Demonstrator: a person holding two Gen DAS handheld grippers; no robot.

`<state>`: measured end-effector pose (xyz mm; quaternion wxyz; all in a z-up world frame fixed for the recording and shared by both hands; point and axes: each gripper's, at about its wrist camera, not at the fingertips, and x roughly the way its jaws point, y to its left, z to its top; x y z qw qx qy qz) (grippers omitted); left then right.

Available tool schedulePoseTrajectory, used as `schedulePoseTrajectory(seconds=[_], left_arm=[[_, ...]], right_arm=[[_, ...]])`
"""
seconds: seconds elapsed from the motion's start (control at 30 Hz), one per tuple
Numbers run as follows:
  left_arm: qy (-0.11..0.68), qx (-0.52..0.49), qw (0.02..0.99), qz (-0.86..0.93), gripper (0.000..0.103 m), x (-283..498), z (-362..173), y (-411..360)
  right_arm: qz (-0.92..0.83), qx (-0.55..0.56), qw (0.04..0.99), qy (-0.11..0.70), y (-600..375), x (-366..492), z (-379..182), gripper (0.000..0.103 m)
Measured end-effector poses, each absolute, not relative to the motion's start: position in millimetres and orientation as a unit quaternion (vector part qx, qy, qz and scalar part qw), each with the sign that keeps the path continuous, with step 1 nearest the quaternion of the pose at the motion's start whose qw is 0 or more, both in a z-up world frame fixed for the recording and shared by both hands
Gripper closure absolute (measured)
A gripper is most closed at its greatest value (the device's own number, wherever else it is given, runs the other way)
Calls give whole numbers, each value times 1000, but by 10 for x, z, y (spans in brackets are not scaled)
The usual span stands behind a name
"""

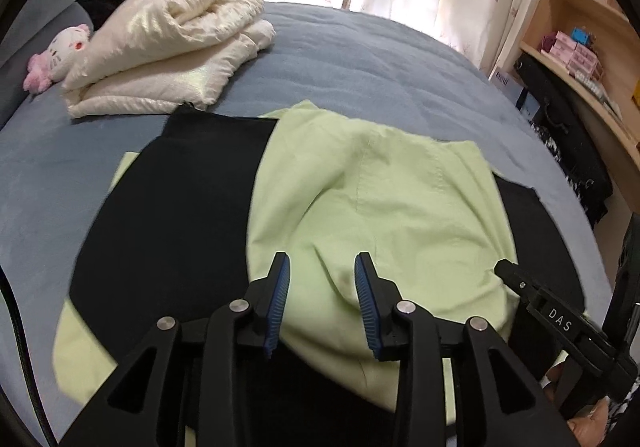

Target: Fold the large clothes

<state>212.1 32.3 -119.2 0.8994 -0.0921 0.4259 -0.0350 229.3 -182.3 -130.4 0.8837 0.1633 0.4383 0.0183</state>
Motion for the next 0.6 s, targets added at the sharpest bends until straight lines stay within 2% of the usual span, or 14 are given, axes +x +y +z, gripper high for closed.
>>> schedulePoseTrajectory(seconds=[0.07, 0.1, 0.37, 0.6], left_arm=[[417, -101, 903, -29, 59, 1966, -1072, 372], [412, -105, 905, -27, 58, 1884, -1009, 394], [390, -112, 913, -27, 57, 1418, -650, 463], [365, -107, 924, -34, 53, 975, -398, 508]], right_arm=[[25, 182, 883, 432, -1815, 2187, -1187, 84], [32, 188, 884, 427, -1803, 2117, -1112, 84], [70, 206, 890, 401, -1708, 1689, -648, 84], [97, 176, 900, 388, -1560, 1250, -324, 84]])
